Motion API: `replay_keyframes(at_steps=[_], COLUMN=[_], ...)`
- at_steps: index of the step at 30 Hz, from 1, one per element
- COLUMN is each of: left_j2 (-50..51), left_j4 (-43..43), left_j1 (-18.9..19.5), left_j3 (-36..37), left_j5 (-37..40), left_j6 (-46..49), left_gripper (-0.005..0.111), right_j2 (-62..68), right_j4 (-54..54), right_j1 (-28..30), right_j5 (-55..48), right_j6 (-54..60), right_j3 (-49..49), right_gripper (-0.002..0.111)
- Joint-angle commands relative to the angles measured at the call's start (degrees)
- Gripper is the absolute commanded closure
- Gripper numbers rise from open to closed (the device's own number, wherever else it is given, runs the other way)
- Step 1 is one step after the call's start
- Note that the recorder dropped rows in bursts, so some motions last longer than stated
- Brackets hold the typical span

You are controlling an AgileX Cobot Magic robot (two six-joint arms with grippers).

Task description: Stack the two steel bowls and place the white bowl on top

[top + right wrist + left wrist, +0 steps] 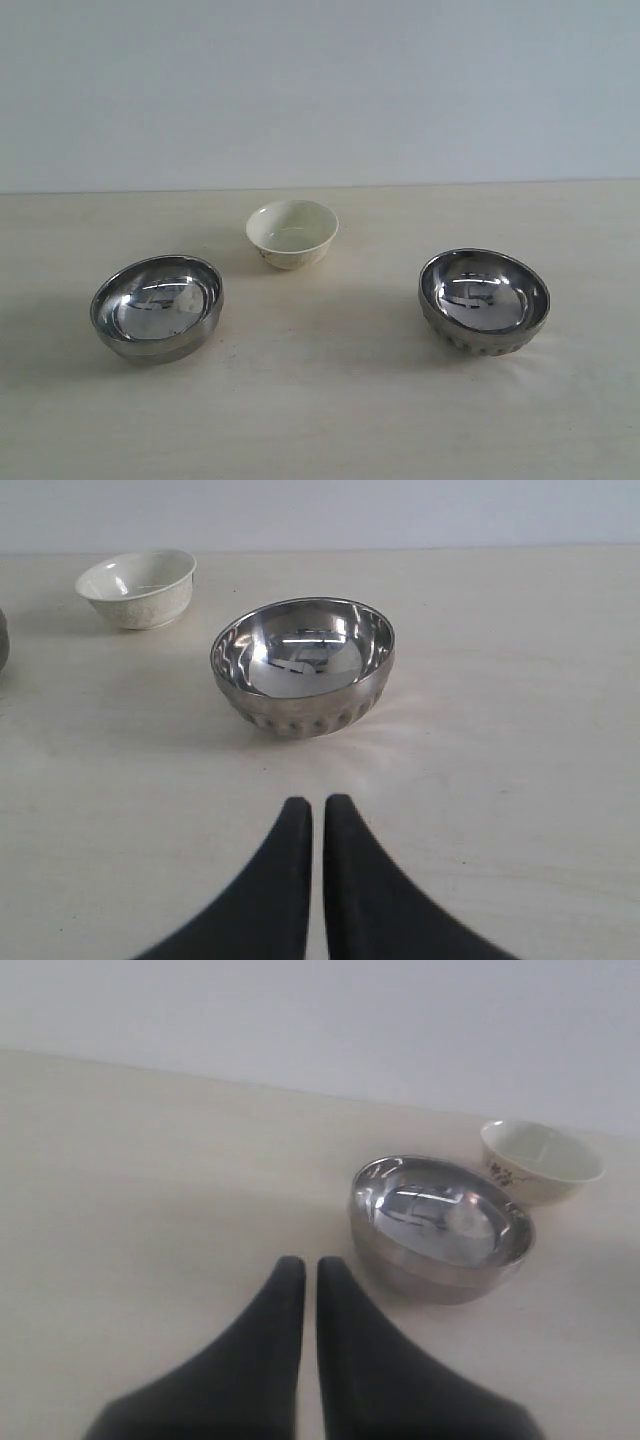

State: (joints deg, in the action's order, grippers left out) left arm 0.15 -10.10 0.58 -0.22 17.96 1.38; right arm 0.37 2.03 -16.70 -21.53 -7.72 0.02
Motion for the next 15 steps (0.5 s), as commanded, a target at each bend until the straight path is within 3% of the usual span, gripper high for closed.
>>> replay_keyframes(at_steps=[1, 5, 15], left_j2=[-0.1, -0.1, -0.1], left_j4=[-16.6, -30.0, -33.1], left_j1=[0.2, 0.2, 0.2], left_j3=[0.2, 0.2, 0.2], left_j5=[0.1, 0.1, -3.2], left_j6=[-6.6, -7.4, -7.4], left_gripper=[0.103, 0.103, 0.103], right_j2=[-0.4, -0.4, -0.4], right_j4=[0.1, 0.1, 0.1], right_j1=[0.2, 0.2, 0.2], right_j5=[0.5, 0.5, 0.5], right_j6=[0.1, 0.1, 0.1], right_j3=[0.0, 0.0, 0.0], right_gripper=[0.108, 0.108, 0.108])
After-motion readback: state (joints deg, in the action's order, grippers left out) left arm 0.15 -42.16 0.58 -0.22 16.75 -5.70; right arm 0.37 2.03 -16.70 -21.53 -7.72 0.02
